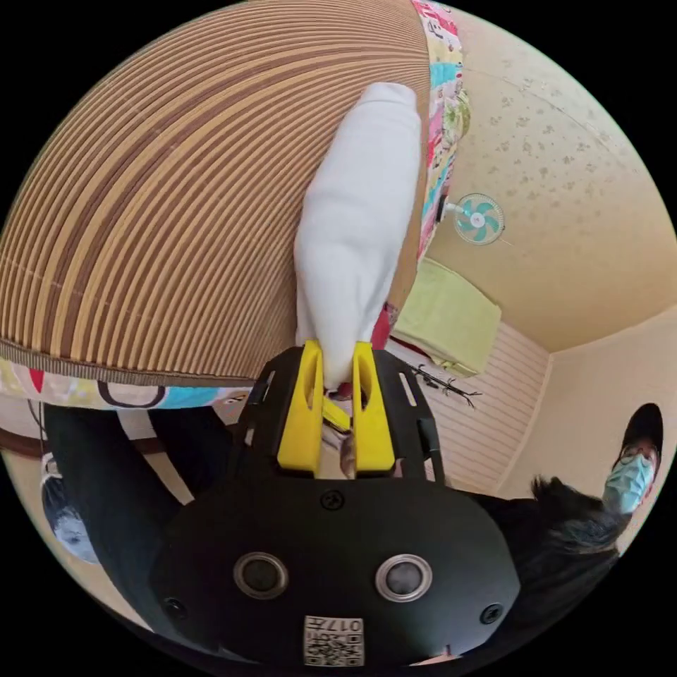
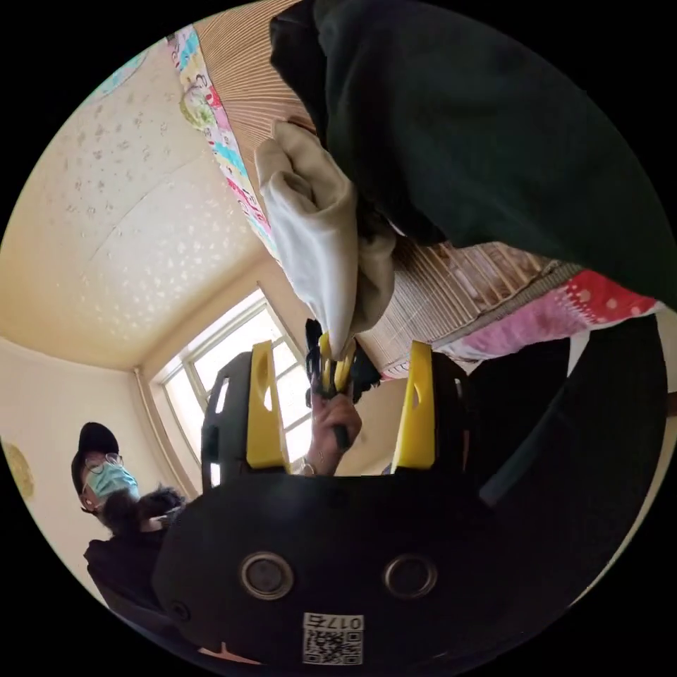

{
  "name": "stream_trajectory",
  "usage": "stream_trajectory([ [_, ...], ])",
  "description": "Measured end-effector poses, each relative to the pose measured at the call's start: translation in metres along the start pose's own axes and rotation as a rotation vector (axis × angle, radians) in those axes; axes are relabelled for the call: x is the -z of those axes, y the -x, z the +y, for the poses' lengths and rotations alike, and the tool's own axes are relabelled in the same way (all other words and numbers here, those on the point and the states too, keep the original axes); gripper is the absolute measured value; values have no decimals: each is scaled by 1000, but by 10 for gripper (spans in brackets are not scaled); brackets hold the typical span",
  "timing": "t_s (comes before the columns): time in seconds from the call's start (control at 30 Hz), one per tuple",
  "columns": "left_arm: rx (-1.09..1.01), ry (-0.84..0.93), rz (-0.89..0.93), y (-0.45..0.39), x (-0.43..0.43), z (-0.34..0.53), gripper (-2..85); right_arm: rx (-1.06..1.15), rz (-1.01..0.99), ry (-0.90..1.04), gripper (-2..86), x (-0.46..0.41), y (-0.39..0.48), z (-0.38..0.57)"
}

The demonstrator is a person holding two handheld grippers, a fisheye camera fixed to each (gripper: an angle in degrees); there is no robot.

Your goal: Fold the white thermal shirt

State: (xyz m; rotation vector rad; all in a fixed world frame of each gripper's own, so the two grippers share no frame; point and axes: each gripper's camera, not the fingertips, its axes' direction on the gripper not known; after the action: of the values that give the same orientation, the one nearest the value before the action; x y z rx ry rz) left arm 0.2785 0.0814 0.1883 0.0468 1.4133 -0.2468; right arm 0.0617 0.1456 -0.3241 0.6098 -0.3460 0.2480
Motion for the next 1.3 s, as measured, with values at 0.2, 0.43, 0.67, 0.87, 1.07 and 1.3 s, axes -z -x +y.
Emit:
stream_trajectory([
  [0.2,-142,51,59,-64,41,47,64,-55,-434,-204,245,-24,-3,2],
  [0.43,-351,-23,102,-123,168,89,66,233,-159,24,92,-102,133,56],
  [0.67,-639,-301,69,-184,390,180,70,554,-125,412,80,-305,274,116],
  [0.87,-832,-537,-111,-208,548,264,73,772,-184,631,80,-489,334,189],
  [1.07,-543,-709,-266,-96,636,270,83,778,53,678,84,-635,264,220],
  [1.3,127,-687,-289,110,573,242,110,370,435,740,94,-679,92,188],
])
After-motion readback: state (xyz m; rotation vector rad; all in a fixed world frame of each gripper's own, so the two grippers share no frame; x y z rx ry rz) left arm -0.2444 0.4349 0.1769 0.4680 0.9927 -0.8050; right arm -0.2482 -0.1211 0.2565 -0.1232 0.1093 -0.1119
